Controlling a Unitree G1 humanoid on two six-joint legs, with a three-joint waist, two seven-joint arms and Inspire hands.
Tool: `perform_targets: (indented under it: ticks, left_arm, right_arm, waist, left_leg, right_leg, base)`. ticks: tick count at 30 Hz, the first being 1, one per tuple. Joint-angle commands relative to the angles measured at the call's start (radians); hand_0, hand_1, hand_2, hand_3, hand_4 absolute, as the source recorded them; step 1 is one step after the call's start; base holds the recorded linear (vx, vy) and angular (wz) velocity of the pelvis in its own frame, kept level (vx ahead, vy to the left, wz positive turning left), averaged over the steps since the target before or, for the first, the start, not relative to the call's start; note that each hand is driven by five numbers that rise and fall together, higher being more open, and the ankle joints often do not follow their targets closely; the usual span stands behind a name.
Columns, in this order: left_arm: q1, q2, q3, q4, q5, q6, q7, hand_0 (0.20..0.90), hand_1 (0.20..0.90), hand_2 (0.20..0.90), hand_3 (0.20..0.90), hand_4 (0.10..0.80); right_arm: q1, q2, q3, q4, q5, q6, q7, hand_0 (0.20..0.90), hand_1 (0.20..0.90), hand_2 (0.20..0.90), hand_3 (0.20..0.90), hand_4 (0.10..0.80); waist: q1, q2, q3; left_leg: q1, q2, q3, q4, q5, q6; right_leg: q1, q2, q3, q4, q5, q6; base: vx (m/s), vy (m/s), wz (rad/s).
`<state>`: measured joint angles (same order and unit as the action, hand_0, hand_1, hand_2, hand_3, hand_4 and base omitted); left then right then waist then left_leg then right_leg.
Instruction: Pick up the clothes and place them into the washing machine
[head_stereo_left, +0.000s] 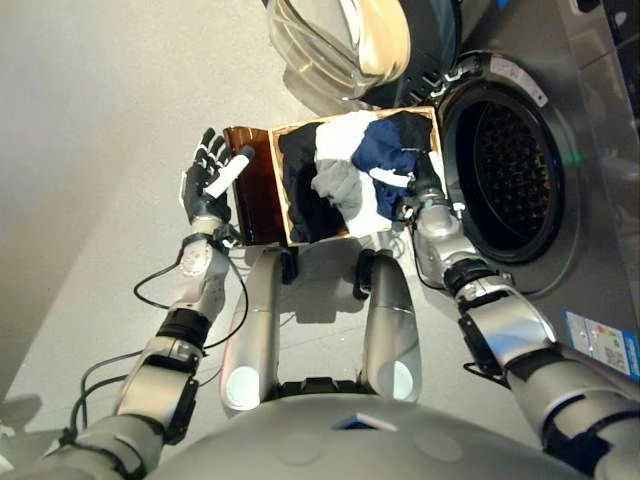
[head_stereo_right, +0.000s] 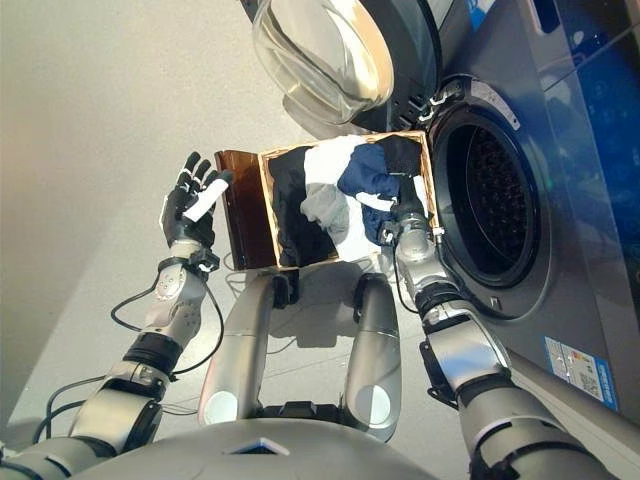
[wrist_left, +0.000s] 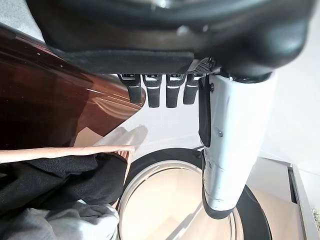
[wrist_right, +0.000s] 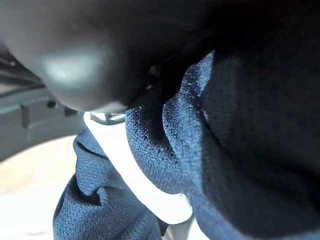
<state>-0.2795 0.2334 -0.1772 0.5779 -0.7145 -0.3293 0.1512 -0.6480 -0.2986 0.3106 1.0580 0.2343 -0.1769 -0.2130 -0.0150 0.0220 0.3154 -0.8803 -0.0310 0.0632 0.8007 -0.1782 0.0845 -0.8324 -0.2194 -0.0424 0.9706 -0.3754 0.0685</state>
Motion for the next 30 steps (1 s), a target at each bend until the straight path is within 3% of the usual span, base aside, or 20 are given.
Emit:
perform_targets:
  ticks: [1,12,14,21,28,30]
  left_arm:
    - [-0.016,0.022,0.017,-0.087,0.026,-0.076,-0.024,0.900,0.900,0.900,0.900,0.800]
    - [-0.010,0.017,0.059,-0.052,0.026,-0.092,-0.031,0.900,0.900,0.900,0.900,0.800]
    - [-0.013,0.016,0.060,-0.045,0.024,-0.096,-0.034,0.900,0.900,0.900,0.900,0.800]
    - [-0.004,0.013,0.074,-0.011,0.025,-0.099,-0.042,0.900,0.900,0.900,0.900,0.800]
    - [0.013,-0.003,0.069,0.017,0.023,-0.092,-0.040,0.900,0.900,0.900,0.900,0.800]
    - [0.016,-0.016,0.065,0.020,0.007,-0.094,-0.022,0.900,0.900,0.900,0.900,0.800]
  right_arm:
    - [-0.002,-0.049,-0.028,-0.128,0.040,-0.117,0.018,0.200,0.200,0.200,0.200,0.300]
    - [0.072,-0.061,-0.045,-0.275,0.026,-0.138,0.030,0.200,0.200,0.200,0.200,0.300]
    - [0.086,-0.060,-0.057,-0.299,0.035,-0.143,0.031,0.200,0.200,0.200,0.200,0.300]
    - [0.144,-0.038,-0.122,-0.338,0.116,-0.163,0.038,0.200,0.200,0.200,0.200,0.300]
    - [0.216,0.039,-0.159,-0.273,0.271,-0.170,0.069,0.200,0.200,0.200,0.200,0.300]
    - [0.230,0.116,-0.224,-0.220,0.514,-0.210,0.100,0.200,0.200,0.200,0.200,0.300]
  waist:
    - [0.006,0.016,-0.058]
    - [-0.008,0.002,-0.068]
    - [-0.013,-0.004,-0.072]
    - [-0.024,-0.009,-0.100]
    - [-0.031,-0.018,-0.125]
    - [-0.033,-0.013,-0.126]
  left_leg:
    - [0.092,0.025,0.006,0.087,-0.182,-0.033]
    - [0.257,0.028,0.020,-0.209,-0.064,-0.044]
    - [0.289,0.025,0.030,-0.291,-0.001,-0.042]
    - [0.418,0.023,0.023,-0.481,0.080,-0.062]
    - [0.530,0.035,0.014,-0.619,0.133,-0.083]
    - [0.558,0.034,0.009,-0.651,0.143,-0.089]
  right_leg:
    - [0.052,0.013,0.039,-0.126,0.135,-0.024]
    - [0.195,0.025,0.029,-0.395,0.256,0.018]
    - [0.222,0.023,0.022,-0.469,0.313,0.020]
    - [0.331,0.029,0.010,-0.631,0.383,0.041]
    - [0.426,0.036,-0.004,-0.737,0.419,0.052]
    - [0.451,0.040,-0.009,-0.757,0.421,0.055]
  base:
    - [0.037,-0.002,-0.02]
    - [0.030,-0.002,-0.08]
    - [-0.020,-0.013,-0.11]
    - [0.071,-0.030,-0.09]
    - [0.086,-0.026,-0.05]
    - [0.084,-0.012,0.02]
